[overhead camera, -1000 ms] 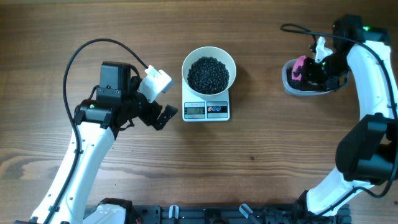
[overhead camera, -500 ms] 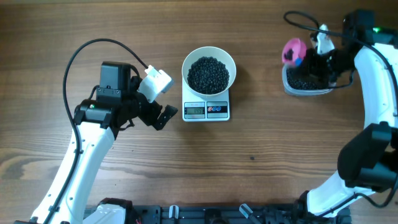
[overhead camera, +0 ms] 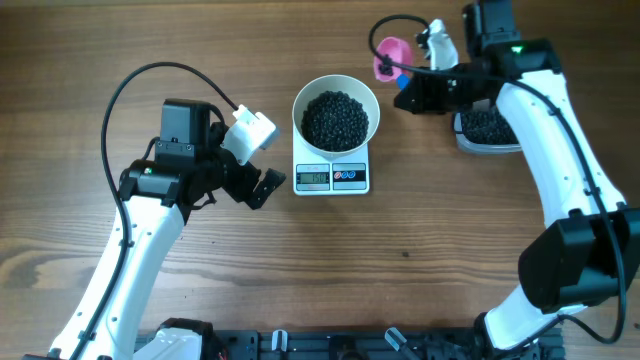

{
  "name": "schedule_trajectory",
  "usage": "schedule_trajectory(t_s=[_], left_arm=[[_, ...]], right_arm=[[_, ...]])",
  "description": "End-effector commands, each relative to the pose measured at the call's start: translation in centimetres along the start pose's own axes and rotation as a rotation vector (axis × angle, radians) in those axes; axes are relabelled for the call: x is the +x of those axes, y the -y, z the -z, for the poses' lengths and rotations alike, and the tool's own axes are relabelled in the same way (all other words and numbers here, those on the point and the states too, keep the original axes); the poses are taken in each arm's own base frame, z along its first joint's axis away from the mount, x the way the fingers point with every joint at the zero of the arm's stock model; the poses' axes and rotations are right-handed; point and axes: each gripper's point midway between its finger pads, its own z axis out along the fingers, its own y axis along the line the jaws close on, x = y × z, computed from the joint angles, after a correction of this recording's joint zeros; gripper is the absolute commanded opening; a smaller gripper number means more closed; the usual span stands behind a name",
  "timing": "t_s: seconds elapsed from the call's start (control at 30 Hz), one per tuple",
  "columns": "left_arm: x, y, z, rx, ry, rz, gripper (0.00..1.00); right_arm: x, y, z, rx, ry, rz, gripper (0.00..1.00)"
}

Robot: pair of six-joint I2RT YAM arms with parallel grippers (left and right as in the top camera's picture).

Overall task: Scoop item into bowl and weigh 150g on scale
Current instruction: 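Lift the scoop from the tub and move it over the bowl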

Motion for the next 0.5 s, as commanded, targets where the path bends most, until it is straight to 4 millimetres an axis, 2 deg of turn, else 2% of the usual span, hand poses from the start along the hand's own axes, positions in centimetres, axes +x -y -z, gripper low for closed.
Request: schedule_trajectory(t_s=[0.0,0.13,0.27,0.47], left_arm=[[0.1,0.0,0.0,0.001,0.003,0.007,1.00],[0.1,0.0,0.0,0.001,0.002,0.007,1.00],[0.1,0.0,0.0,0.001,0.003,0.007,1.00],[0.1,0.0,0.0,0.001,0.003,0.007,1.00]], right_arm=[[-0.9,-1.8,0.6,0.023,0.047,0.048,0.04],[-0.5,-1.8,-0.5,0.145,0.032,0.131,0.04],[0.1,-2.9,-1.3,0.173,0.013,0.186,0.04],[0.8,-2.7,-1.8,0.278,-0.019,0.276,0.04]])
